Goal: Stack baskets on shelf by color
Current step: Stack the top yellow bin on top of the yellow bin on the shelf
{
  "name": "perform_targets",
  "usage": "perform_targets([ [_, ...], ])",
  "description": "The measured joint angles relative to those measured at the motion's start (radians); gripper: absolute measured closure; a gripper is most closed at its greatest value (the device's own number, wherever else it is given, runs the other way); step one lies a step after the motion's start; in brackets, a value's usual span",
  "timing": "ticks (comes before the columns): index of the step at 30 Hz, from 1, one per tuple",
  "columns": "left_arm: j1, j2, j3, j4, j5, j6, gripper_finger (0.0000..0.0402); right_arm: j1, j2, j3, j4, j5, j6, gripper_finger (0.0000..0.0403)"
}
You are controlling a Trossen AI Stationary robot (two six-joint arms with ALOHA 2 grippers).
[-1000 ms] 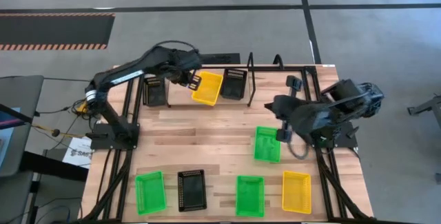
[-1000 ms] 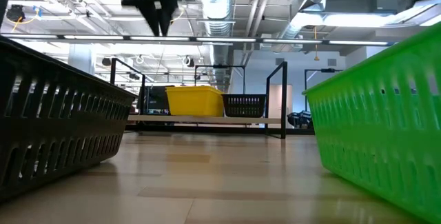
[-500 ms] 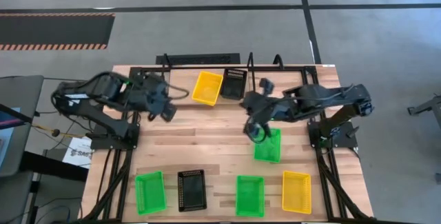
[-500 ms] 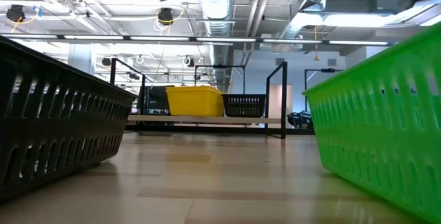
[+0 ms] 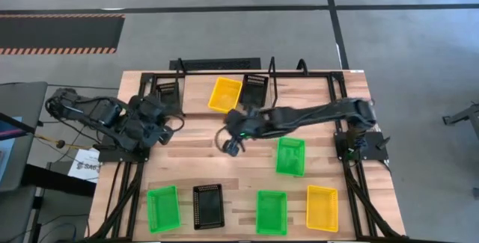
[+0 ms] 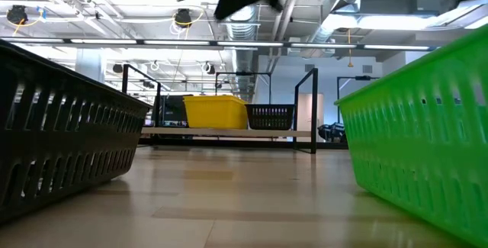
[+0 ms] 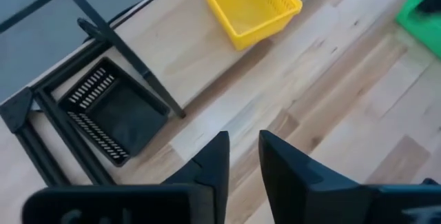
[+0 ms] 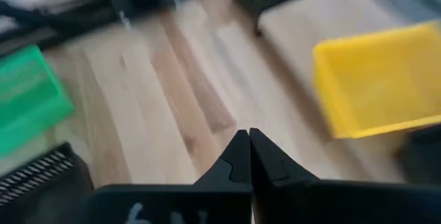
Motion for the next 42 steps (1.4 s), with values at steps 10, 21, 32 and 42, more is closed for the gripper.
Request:
perform_targets([
  [10, -0.022, -0.04, -0.027, 0.001, -0.019, 0.031, 0.0384, -0.082, 0.247, 0.112, -0.05, -0.105, -0.033, 0.0401],
  [21, -0.022, -0.04, -0.027, 0.001, -0.055, 0.041, 0.0393, -0.147, 0.298, 0.14, -0.109, -0.029, -0.183, 0.0402],
  [32, -0.022, -0.04, -0.027, 0.001, -0.055, 0.034, 0.0393, -0.219, 0.297, 0.14, -0.096, -0.018, -0.256, 0.0402],
  [42, -0.022, -0.04, -0.027, 0.001, -0.055, 0.034, 0.0393, -0.244, 0.282, 0.138, -0.112, 0.002, -0.298, 0.0403],
])
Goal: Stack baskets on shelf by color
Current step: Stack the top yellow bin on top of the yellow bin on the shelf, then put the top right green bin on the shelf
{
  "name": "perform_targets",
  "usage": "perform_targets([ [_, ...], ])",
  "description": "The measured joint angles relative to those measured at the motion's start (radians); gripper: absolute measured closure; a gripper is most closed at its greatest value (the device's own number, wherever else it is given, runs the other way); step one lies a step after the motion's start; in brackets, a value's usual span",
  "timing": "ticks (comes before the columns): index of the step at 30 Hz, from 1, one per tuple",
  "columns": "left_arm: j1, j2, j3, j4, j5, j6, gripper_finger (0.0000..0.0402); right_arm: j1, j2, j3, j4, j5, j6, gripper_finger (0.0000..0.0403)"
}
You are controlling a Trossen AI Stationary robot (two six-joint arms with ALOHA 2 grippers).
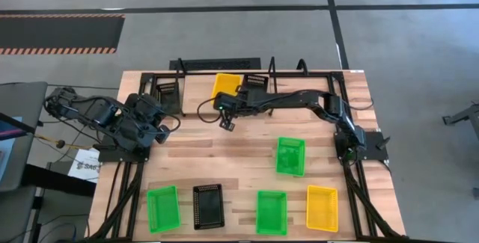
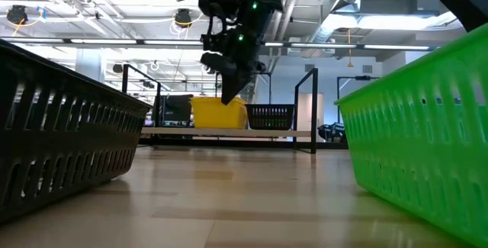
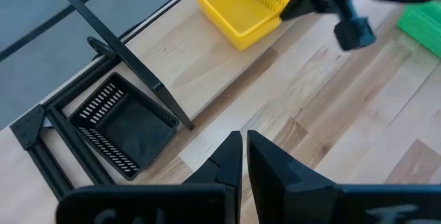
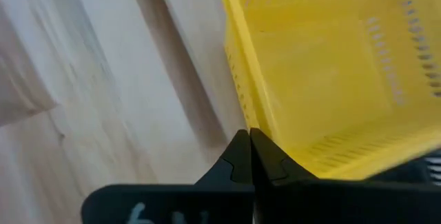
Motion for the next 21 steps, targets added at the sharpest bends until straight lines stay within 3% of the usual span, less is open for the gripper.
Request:
perform_targets([
  [9, 0.0, 0.0, 0.0, 0.02, -0.02, -0.001, 0.0393, 0.076, -0.183, 0.002, -0.123, 0.022, 0.089, 0.0403],
  [14, 0.0, 0.0, 0.0, 0.02, -0.027, 0.0, 0.0393, 0.154, -0.264, 0.003, -0.24, -0.072, 0.267, 0.0403],
  [21, 0.0, 0.0, 0.0, 0.017, -0.027, 0.004, 0.0393, 0.317, -0.261, 0.003, -0.322, -0.145, 0.621, 0.0403],
])
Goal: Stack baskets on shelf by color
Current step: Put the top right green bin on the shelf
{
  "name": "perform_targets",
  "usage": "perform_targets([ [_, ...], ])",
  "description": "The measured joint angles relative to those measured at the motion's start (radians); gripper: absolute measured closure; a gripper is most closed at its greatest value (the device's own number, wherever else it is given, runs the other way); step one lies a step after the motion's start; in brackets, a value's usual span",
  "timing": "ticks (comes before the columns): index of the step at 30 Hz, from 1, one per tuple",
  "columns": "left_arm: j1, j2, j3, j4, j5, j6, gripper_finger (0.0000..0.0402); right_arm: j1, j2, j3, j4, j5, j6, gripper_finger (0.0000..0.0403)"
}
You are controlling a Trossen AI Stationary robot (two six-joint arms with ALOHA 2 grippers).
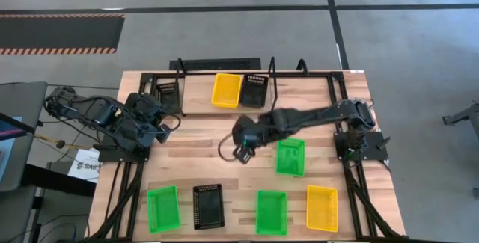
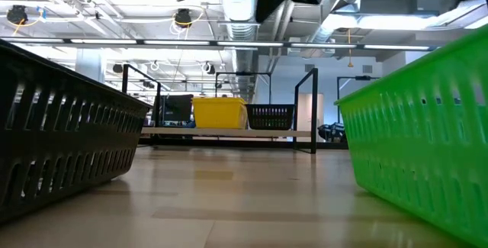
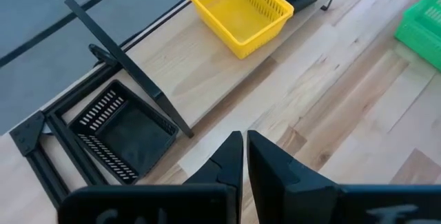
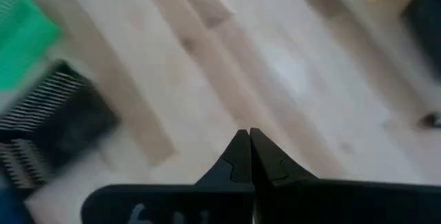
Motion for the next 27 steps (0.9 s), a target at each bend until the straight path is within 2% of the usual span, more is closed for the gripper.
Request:
perform_targets([
  [5, 0.0, 0.0, 0.0, 0.001, 0.005, 0.046, 0.0393, 0.103, 0.032, -0.001, 0.026, -0.005, 0.155, 0.0403],
  [7, 0.0, 0.0, 0.0, 0.0, 0.003, 0.072, 0.0393, 0.138, 0.038, -0.001, -0.025, -0.003, 0.243, 0.0403],
  [10, 0.0, 0.0, 0.0, 0.001, 0.002, 0.093, 0.0393, 0.193, 0.035, -0.001, -0.206, 0.011, 0.418, 0.0403],
  [14, 0.0, 0.0, 0.0, 0.002, 0.001, 0.093, 0.0393, 0.263, 0.029, -0.002, -0.491, -0.002, 0.733, 0.0399],
  [18, 0.0, 0.0, 0.0, 0.003, 0.001, 0.093, 0.0393, 0.303, 0.005, -0.039, -0.459, -0.014, 0.864, 0.038],
  [22, 0.0, 0.0, 0.0, 0.004, 0.0, 0.093, 0.0393, 0.314, 0.018, -0.109, -0.484, -0.024, 0.958, 0.0344],
  [27, 0.0, 0.0, 0.0, 0.004, 0.003, 0.092, 0.0393, 0.311, 0.017, -0.231, -0.474, -0.11, 1.063, 0.0298],
])
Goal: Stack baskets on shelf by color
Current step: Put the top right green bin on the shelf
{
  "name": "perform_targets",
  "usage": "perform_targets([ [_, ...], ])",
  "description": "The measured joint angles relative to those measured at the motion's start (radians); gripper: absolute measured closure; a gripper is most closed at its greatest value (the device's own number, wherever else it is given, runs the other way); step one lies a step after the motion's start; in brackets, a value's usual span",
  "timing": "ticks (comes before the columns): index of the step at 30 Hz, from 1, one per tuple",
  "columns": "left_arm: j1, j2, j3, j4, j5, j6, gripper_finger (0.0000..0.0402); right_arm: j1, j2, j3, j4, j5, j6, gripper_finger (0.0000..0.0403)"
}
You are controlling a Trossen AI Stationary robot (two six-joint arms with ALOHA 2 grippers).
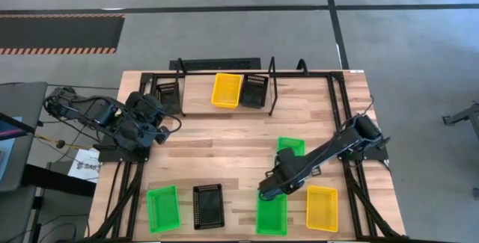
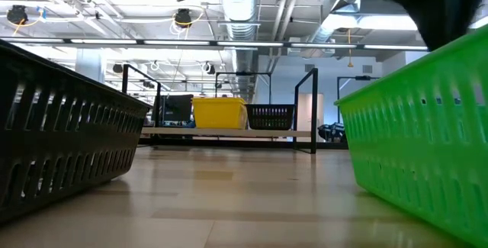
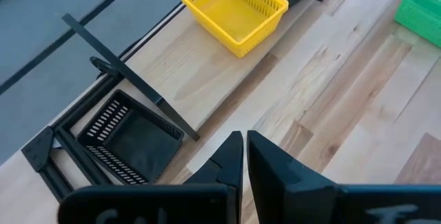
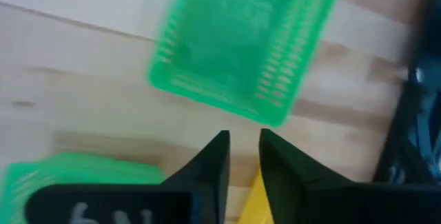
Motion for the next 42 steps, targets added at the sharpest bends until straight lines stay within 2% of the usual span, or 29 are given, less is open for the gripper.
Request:
perform_targets([
  [5, 0.0, 0.0, 0.0, 0.0, 0.001, 0.0, 0.0393, -0.002, -0.012, -0.096, 0.007, -0.056, 0.064, 0.0252],
  [12, 0.0, 0.0, 0.0, 0.0, 0.002, 0.0, 0.0393, -0.015, -0.081, -0.256, 0.133, -0.04, 0.139, 0.0215],
  [21, 0.0, 0.0, 0.0, 0.0, 0.004, 0.0, 0.0393, -0.03, -0.17, -0.55, 0.455, -0.037, 0.203, 0.023],
  [25, 0.0, 0.0, 0.0, 0.0, 0.004, -0.001, 0.0393, -0.042, -0.181, -0.608, 0.557, -0.037, 0.2, 0.0262],
  [27, 0.0, 0.0, 0.0, 0.0, 0.003, -0.001, 0.0393, -0.053, -0.181, -0.609, 0.582, -0.038, 0.174, 0.0301],
  [29, 0.0, 0.0, 0.0, 0.001, 0.003, -0.001, 0.0393, -0.067, -0.181, -0.599, 0.602, -0.037, 0.129, 0.0358],
  [31, 0.0, 0.0, 0.0, 0.0, 0.003, -0.001, 0.0393, -0.086, -0.186, -0.573, 0.613, -0.035, 0.068, 0.0387],
  [35, 0.0, 0.0, 0.0, 0.0, 0.003, 0.001, 0.0393, -0.131, -0.179, -0.468, 0.604, 0.004, -0.067, 0.0397],
  [42, 0.0, -0.035, 0.0, -0.02, -0.018, 0.001, 0.0393, -0.232, -0.18, -0.095, 0.588, 0.283, -0.431, 0.04],
])
